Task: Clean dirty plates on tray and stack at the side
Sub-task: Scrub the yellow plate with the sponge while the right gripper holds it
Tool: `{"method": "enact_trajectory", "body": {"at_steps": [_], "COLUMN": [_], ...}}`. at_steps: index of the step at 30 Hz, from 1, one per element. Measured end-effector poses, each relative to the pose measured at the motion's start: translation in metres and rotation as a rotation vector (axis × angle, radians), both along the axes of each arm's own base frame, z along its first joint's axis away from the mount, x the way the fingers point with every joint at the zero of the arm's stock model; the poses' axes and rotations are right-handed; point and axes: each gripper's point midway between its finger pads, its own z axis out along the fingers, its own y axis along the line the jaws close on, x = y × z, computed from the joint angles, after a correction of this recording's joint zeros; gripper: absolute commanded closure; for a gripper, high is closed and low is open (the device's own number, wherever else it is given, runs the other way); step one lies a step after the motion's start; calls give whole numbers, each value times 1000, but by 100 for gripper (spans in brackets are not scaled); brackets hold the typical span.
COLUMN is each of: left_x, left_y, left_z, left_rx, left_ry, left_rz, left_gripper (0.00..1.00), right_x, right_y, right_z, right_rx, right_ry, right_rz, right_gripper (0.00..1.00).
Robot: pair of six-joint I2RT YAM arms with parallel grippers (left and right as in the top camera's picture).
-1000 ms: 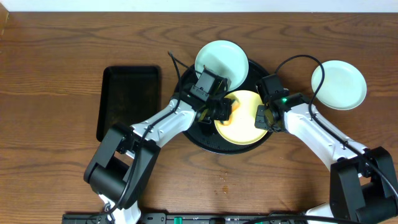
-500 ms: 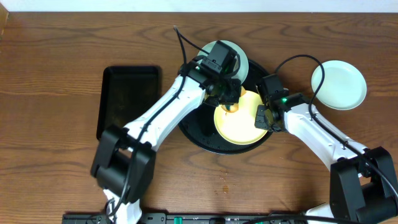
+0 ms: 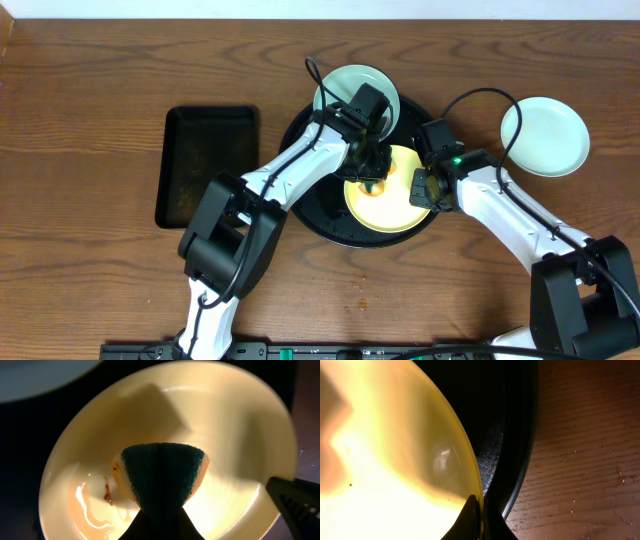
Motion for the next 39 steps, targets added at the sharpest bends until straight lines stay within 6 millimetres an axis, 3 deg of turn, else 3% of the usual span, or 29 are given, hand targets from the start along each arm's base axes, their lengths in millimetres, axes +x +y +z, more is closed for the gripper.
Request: {"method": "enact_trajectory", "body": {"at_steps": [5,8,18,23,31,39], "left_x": [-16,-16,23,27,16,-4], "left_y": [12,16,-2,-4,4,19], "left_z": [-13,-15,-6,-4,-24,-27], "left_rx": [60,84,17,9,56,123], "left_ry": [81,76,-99,-115,-51,38], "left_rz": [0,5,20,21,17,12], "left_gripper": [93,93,93,93,93,93], "right_x": [0,0,0,0,0,-2], "right_y": [0,0,0,0,0,1], "right_z": [0,0,0,0,0,0], "right_rx": [0,0,0,0,2,5], "right_ry": [0,0,0,0,2,8], "right_rz": [0,0,0,0,1,14], "right_gripper": [99,99,99,99,99,99]}}
